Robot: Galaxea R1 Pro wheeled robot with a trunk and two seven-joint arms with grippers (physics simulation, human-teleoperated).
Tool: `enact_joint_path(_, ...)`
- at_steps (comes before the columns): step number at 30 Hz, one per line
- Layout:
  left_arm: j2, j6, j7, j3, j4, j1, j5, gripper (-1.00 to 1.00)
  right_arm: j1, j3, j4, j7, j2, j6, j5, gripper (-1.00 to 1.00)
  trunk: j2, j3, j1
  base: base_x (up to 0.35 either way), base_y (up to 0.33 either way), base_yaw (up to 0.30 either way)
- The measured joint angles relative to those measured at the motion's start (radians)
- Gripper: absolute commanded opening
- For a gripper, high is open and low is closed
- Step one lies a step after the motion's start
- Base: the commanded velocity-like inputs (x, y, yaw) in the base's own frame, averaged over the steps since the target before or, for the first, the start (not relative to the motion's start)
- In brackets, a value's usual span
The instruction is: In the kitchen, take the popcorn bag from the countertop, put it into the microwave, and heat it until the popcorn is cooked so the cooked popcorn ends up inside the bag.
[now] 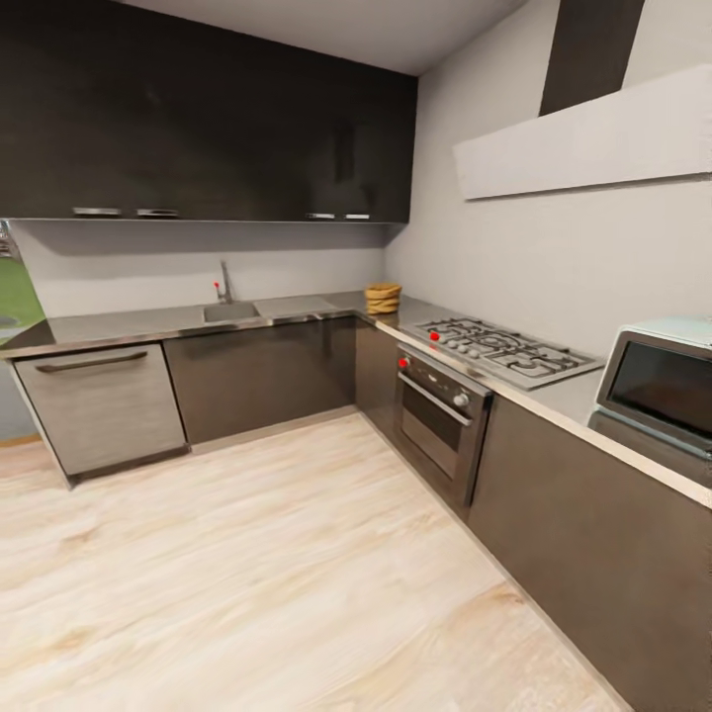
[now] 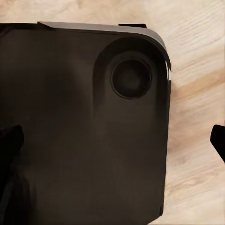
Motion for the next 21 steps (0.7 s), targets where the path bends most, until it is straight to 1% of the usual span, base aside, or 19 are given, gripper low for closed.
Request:
enact_joint_path(10,0.0,0.0,0.0,0.0,0.0,0.0,0.0,1.0,0.0,0.0,0.0,0.0,0.0,0.0,0.0,1.0,0.0,0.0,0.0,0.278,0.223,-0.293)
enact_joint_path(14,0.0,0.0,0.0,0.0,0.0,0.0,0.0,1.0,0.0,0.0,0.0,0.0,-0.001,0.0,0.0,1.0,0.0,0.0,0.0,0.237,0.147,-0.293)
enact_joint_path(21,0.0,-0.001,0.0,0.001,0.0,0.0,0.0,1.0,0.0,0.0,0.0,0.0,-0.001,0.001,-0.003,1.0,0.0,0.0,0.001,0.036,0.013,-0.293)
